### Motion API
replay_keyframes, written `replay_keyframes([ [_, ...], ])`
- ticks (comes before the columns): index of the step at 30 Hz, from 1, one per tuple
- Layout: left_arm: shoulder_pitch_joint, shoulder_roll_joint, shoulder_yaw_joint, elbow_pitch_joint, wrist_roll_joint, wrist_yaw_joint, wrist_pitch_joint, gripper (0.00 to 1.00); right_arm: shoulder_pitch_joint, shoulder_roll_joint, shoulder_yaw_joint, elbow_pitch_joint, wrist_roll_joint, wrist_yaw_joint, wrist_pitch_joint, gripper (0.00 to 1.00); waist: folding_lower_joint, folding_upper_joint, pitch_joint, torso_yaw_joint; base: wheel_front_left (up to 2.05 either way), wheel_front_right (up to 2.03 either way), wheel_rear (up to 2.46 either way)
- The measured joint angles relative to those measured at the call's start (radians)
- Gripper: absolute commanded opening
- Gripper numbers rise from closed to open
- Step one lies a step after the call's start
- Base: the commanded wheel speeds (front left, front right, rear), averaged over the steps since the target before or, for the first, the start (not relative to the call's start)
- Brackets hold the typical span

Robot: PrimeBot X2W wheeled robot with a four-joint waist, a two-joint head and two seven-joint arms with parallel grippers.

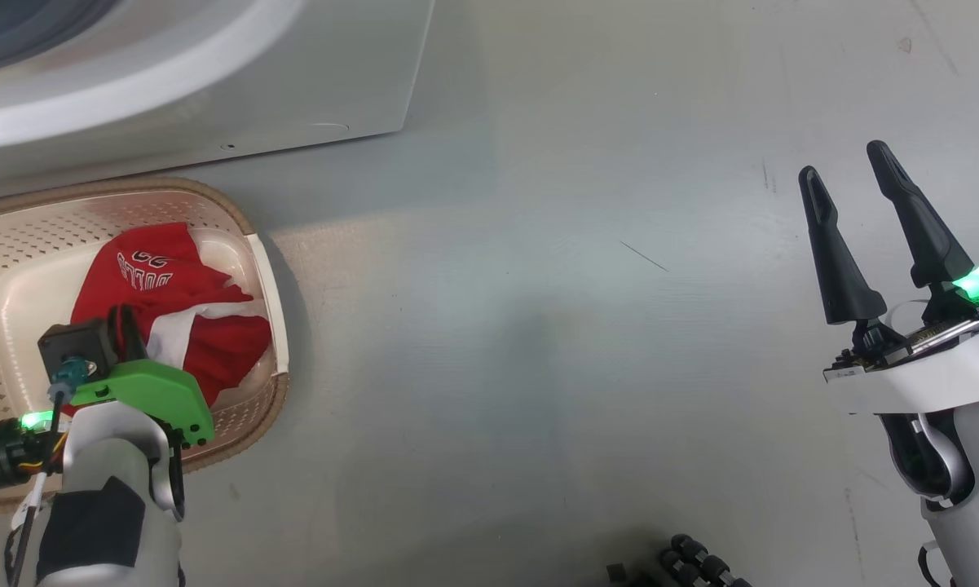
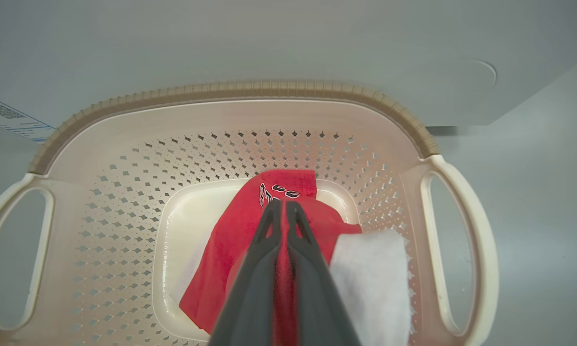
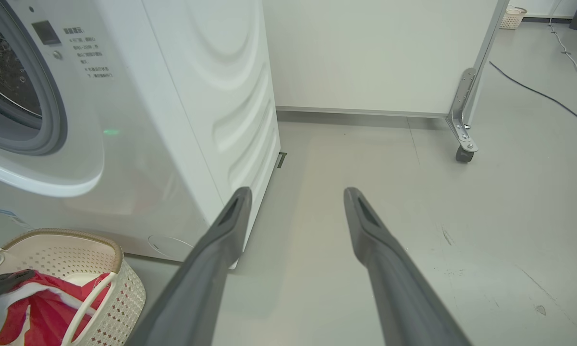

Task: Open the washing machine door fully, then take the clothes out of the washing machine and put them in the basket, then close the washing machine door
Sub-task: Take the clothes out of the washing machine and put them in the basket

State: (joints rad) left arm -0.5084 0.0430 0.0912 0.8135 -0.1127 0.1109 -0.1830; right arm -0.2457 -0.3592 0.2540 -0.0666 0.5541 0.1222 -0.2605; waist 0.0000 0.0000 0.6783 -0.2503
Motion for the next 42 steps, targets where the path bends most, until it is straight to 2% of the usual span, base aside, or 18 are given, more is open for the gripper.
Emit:
replay_keyframes([
  [1, -0.005, 0.000, 0.005, 0.007, 0.000, 0.000, -0.008, 0.71, 0.000, 0.000, 0.000, 0.001, 0.000, 0.000, 0.000, 1.00, 0.0000, 0.0000, 0.000, 0.000, 0.00, 0.00, 0.00],
  [2, -0.011, 0.000, 0.006, 0.012, 0.000, 0.000, -0.016, 1.00, 0.000, 0.001, 0.000, 0.002, 0.000, 0.000, 0.000, 1.00, 0.0000, 0.0000, -0.001, 0.000, 0.00, 0.00, 0.00],
  [15, -0.036, -0.003, 0.043, 0.094, 0.000, 0.007, -0.049, 1.00, -0.004, 0.002, 0.008, 0.021, -0.003, 0.000, 0.000, 1.00, 0.0000, 0.0000, -0.039, 0.014, 0.00, 0.00, 0.00],
  [28, -0.036, -0.011, -0.006, 0.116, 0.002, 0.005, -0.066, 1.00, 0.001, 0.007, 0.005, 0.050, -0.019, 0.000, 0.000, 1.00, 0.0000, 0.0000, -0.143, 0.042, 0.00, 0.00, 0.00],
  [42, 0.005, -0.016, -0.082, -0.081, 0.037, -0.057, -0.066, 1.00, 0.058, 0.024, -0.038, 0.073, -0.039, 0.000, 0.000, 1.00, 0.0000, 0.0000, -0.281, 0.115, 0.00, 0.00, 0.00],
])
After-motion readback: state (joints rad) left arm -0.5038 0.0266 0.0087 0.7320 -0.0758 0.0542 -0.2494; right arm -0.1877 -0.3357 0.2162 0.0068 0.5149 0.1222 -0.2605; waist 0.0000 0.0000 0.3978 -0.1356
